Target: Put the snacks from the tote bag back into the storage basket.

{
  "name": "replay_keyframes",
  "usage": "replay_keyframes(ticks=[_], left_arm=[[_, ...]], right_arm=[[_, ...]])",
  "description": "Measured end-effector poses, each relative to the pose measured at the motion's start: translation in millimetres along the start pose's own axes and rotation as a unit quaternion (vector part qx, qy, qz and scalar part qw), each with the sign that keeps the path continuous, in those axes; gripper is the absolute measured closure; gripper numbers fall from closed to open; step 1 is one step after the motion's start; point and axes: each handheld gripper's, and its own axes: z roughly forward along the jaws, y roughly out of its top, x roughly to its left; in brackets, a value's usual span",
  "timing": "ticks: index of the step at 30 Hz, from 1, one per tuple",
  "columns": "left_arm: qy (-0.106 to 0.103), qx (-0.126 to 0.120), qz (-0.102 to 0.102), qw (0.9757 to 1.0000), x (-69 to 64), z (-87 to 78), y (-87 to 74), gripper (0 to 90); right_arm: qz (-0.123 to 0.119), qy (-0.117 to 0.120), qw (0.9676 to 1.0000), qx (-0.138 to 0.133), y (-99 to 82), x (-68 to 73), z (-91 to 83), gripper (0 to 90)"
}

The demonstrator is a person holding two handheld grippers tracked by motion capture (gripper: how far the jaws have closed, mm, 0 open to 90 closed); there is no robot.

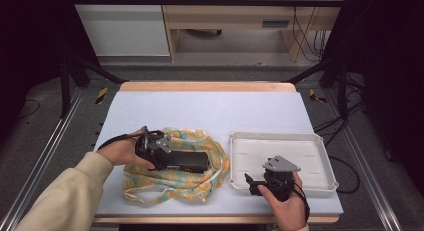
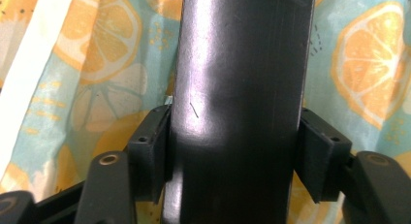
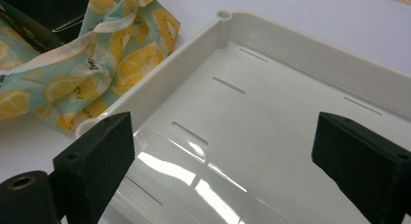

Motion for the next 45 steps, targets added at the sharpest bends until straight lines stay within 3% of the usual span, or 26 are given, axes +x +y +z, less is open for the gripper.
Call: replay_keyframes(ticks=[4,8,13,27,32,45], left_arm=[[0.003,0.000,0.012,0.9999,-0.6,-4.0,-0.5,41.3],[0.010,-0.023,0.018,0.9995,-1.8,-11.5,-1.4,42.4],[0.014,-0.032,0.023,0.9991,-1.9,-25.2,-1.4,42.7],[0.031,-0.077,0.015,0.9965,-5.5,-62.6,-8.3,42.7],[0.024,-0.089,0.017,0.9956,-6.7,-68.3,-10.2,42.9],[0.029,-0.091,0.020,0.9952,-7.6,-79.2,-5.0,42.9]], right_arm=[[0.002,0.000,1.0000,0.001,-0.2,-0.6,0.2,8.5],[0.002,0.000,1.0000,0.001,-0.2,-0.2,0.1,8.6],[0.002,0.000,1.0000,0.000,-0.2,-0.3,0.1,8.6],[-0.001,-0.005,1.0000,0.000,-0.1,-0.1,0.0,8.5],[-0.003,0.000,1.0000,-0.003,-0.1,1.1,0.2,7.7],[-0.007,0.000,1.0000,0.001,-0.8,0.5,0.5,9.9]])
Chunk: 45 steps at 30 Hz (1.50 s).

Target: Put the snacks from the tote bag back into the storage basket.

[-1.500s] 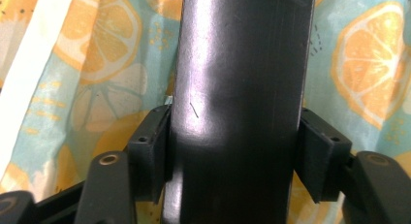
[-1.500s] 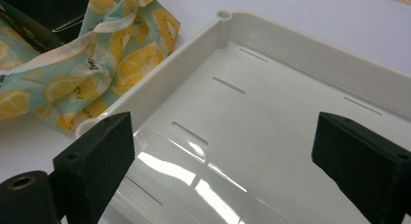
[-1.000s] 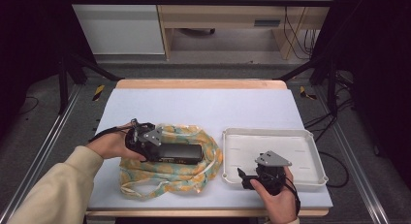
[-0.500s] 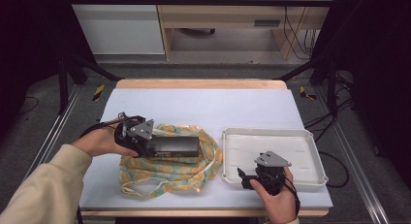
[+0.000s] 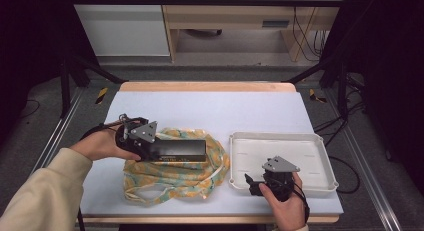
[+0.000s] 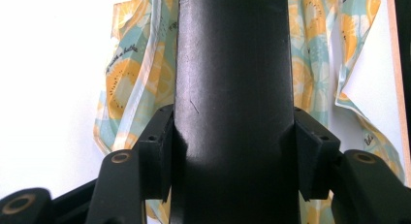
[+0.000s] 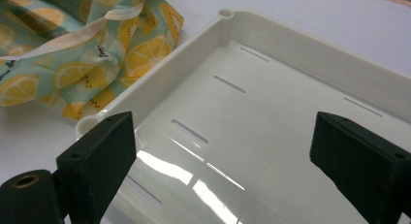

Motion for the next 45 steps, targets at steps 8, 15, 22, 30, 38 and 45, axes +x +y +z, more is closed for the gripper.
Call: replay_keyframes(ticks=[8,15,22,30,38,45], left_arm=[[0.010,-0.010,-0.005,0.9999,1.0,-11.8,10.2,43.0],[0.007,-0.007,-0.003,1.0000,-1.2,-10.3,17.8,43.0],[0.011,-0.011,0.001,0.9999,-1.7,-10.3,29.9,43.0],[0.009,-0.009,0.006,0.9999,1.7,-5.9,44.2,43.0],[0.003,-0.007,0.014,0.9999,1.7,-0.6,54.8,43.0],[0.003,-0.011,0.013,0.9998,3.0,2.0,63.8,43.0]], right_arm=[[-0.006,0.001,1.0000,-0.003,1.0,1.2,-0.7,10.7],[-0.007,0.006,1.0000,-0.004,0.1,3.2,-4.0,10.8],[-0.015,0.015,0.9997,-0.007,4.1,2.6,-15.2,10.8],[-0.083,0.018,0.9958,0.032,34.3,-6.4,-35.5,11.7],[-0.162,0.058,0.9814,0.085,69.3,-12.8,-36.3,13.9],[-0.203,0.083,0.9670,0.130,90.3,-23.5,-27.6,12.0]])
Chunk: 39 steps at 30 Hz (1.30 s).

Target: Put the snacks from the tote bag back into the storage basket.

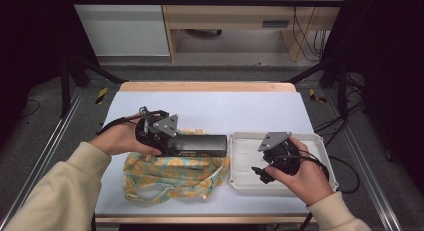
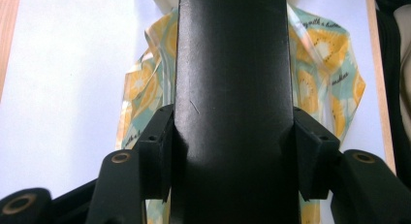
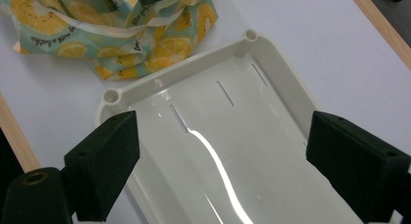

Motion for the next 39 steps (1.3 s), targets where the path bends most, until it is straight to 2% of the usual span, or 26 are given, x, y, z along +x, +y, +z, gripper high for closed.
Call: replay_keyframes(ticks=[4,5,7,12,19,23,30,39], left_arm=[[-0.001,-0.001,0.003,1.0000,2.3,4.5,7.9,43.0],[0.000,0.000,0.004,1.0000,3.2,6.1,10.3,43.0],[-0.002,-0.001,0.004,1.0000,3.8,10.1,15.0,43.0],[-0.006,0.004,0.010,0.9999,4.7,19.4,26.0,43.0],[-0.010,-0.008,0.010,0.9999,8.1,26.4,35.1,43.1],[-0.008,-0.009,0.008,0.9999,8.6,25.0,36.2,43.0],[-0.004,-0.007,0.006,1.0000,9.3,27.0,42.7,43.0],[-0.003,-0.009,0.006,0.9999,9.6,31.5,54.3,43.0]], right_arm=[[-0.012,0.017,0.9997,0.010,4.3,-9.4,-1.2,10.0],[-0.023,0.021,0.9994,0.012,5.0,-11.8,-1.9,10.0],[-0.031,0.029,0.9990,0.017,6.5,-14.5,-2.9,9.7],[-0.050,0.052,0.9969,0.032,8.6,-23.9,-1.2,12.8],[-0.062,0.060,0.9959,0.026,16.3,-37.7,-2.6,13.1],[-0.061,0.057,0.9962,0.025,20.1,-39.2,-5.4,12.9],[-0.086,0.079,0.9928,0.028,26.3,-37.3,-1.5,11.1],[-0.105,0.087,0.9903,0.028,35.6,-39.1,-3.1,11.0]])
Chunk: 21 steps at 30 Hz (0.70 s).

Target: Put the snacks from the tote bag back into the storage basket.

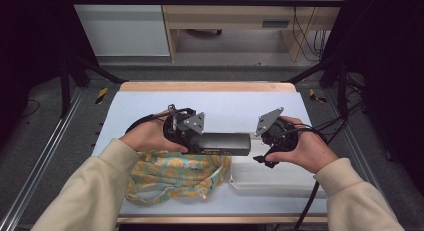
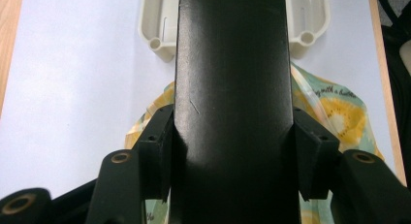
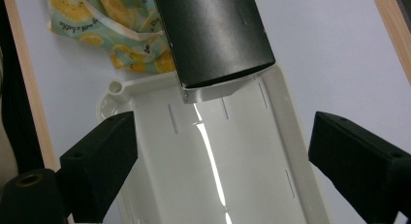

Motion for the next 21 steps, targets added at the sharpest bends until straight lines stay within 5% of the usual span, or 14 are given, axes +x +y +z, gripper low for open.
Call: replay_keyframes(ticks=[12,21], left_arm=[[-0.006,-0.004,0.010,0.9999,-6.4,10.2,16.0,43.0],[-0.009,-0.007,0.017,0.9998,-11.4,14.6,21.9,43.0]], right_arm=[[-0.031,0.020,0.9993,0.008,6.5,2.1,0.6,15.0],[-0.041,0.046,0.9973,0.039,8.7,-2.1,15.2,20.1]])
